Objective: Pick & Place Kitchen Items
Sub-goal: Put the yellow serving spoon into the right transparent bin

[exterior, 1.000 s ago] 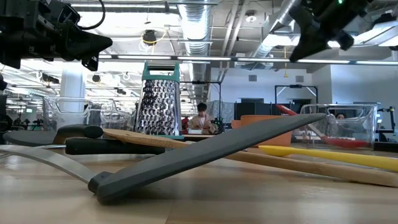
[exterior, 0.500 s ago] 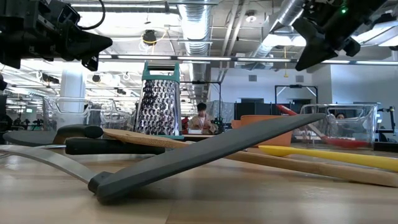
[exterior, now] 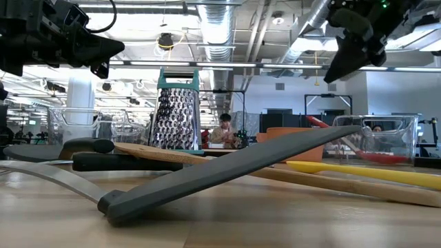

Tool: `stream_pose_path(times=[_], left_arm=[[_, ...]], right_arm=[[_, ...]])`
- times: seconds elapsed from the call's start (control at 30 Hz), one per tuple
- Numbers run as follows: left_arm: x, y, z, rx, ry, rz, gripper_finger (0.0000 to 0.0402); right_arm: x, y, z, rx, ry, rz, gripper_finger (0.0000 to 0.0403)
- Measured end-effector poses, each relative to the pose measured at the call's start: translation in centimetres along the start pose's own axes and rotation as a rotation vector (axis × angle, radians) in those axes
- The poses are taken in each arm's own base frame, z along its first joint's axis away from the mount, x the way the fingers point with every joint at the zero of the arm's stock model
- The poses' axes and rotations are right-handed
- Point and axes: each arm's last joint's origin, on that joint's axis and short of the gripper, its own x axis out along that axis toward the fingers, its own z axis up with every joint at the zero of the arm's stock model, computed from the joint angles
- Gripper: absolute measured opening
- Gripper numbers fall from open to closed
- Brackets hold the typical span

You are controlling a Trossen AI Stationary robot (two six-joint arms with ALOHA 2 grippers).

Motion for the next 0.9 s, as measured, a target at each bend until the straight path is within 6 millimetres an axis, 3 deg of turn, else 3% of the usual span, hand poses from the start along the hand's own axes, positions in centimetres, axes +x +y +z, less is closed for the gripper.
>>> stream_pose_path(times=[0.27,0.5,0.9], left_arm=[[0.0,0.0,0.0,0.001,-0.003,0.0,0.0003],[0.0,0.0,0.1,0.002,-0.007,0.0,0.0003],[0.0,0.0,0.1,0.003,-0.007,-0.001,0.0003]], right_arm=[[-0.1,1.0,1.1,0.029,-0.088,0.086,0.0001],[-0.2,2.2,2.0,0.115,-0.109,0.261,0.0],[0.4,4.4,1.1,0.175,-0.037,0.289,0.0]])
